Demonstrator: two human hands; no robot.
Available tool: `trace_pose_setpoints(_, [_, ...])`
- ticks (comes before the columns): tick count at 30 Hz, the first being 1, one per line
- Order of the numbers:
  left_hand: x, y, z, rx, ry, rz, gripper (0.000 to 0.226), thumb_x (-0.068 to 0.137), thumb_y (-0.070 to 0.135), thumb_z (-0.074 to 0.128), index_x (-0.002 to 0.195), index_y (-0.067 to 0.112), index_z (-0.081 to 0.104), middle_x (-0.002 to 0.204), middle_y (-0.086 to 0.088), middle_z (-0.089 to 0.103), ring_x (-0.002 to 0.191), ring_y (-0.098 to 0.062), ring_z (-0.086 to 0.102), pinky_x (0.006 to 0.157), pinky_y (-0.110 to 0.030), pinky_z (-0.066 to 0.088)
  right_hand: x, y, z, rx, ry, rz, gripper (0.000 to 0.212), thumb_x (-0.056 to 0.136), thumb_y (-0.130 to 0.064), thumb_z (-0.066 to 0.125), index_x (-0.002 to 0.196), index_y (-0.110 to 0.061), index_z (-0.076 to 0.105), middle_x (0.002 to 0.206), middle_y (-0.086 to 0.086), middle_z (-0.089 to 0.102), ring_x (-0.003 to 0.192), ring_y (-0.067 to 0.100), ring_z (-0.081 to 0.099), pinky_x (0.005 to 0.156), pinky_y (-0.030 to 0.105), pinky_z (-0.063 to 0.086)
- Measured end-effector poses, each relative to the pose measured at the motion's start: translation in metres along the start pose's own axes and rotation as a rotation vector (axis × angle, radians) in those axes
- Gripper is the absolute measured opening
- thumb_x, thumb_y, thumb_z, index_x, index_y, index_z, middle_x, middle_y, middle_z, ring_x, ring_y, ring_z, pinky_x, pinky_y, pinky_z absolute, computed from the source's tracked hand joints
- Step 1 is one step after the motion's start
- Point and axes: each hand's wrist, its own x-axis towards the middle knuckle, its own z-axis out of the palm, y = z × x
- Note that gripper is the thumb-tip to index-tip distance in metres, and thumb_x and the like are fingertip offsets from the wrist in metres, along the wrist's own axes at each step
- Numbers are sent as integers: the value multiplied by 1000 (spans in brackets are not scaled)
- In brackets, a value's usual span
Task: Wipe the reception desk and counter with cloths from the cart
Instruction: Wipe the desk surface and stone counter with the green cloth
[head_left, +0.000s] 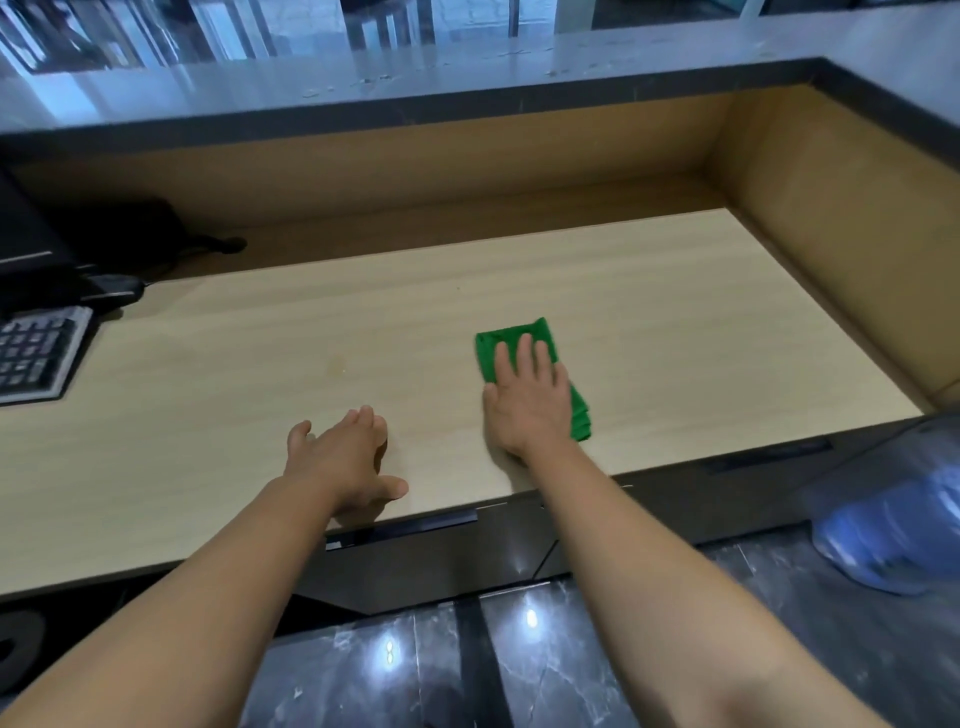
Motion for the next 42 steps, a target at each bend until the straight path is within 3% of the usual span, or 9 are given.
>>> trace_pose_setpoints(6, [3,2,-3,48,-16,-9,37,82,58,60,89,26,44,124,7,45,121,-13,48,114,-50,12,-24,-71,18,-23,-68,-264,60,105,-37,21,155,-22,-8,161,8,-19,149,26,-18,121,46,-7])
trace_pose_setpoints(10, [5,5,-6,85,-44,-14,35,82,57,60,90,26,46,147,4,37,134,-13,39,115,-49,8,-21,-52,18,-60,-50,-385,57,104,-41,19,156,-28,-4,163,2,-15,150,20,-14,121,41,-6])
trace_pose_setpoints(12, [5,5,-7,91,-41,-7,36,82,57,60,93,25,46,136,4,43,127,-14,44,115,-49,9,-21,-32,15,-59,-37,-398,57,104,-43,18,155,-31,-4,162,0,-15,149,18,-14,121,40,-6])
trace_pose_setpoints(18, [3,5,-7,68,-34,-9,39,82,57,59,93,24,40,111,6,43,112,-16,53,115,-49,11,-24,56,-4,-57,45,-162,58,103,-44,17,155,-29,-3,163,1,-12,150,18,-10,121,38,-4])
trace_pose_setpoints(26, [6,0,-1,56,-17,0,42,82,60,58,96,25,40,116,6,46,113,-16,53,114,-50,12,-24,161,-18,-25,59,187,58,104,-41,19,156,-26,0,164,5,-8,151,21,-6,122,40,4])
trace_pose_setpoints(34, [4,-1,1,56,8,34,48,86,58,55,115,20,48,123,3,44,119,-16,49,114,-48,12,-40,61,4,-16,118,384,60,103,-38,17,155,-19,-8,162,13,-10,150,30,-7,122,46,2])
trace_pose_setpoints(37, [3,-2,2,53,15,36,49,85,58,55,115,20,47,122,3,44,117,-16,51,114,-48,13,-52,-2,16,-12,108,290,62,103,-38,17,154,-17,-11,161,13,-14,149,32,-10,121,48,0])
trace_pose_setpoints(42, [0,0,0,66,27,39,47,85,59,55,111,19,49,119,2,45,119,-16,50,114,-47,14,-66,-66,33,-31,43,-73,60,104,-37,19,155,-20,-8,162,10,-15,149,29,-15,121,48,-4])
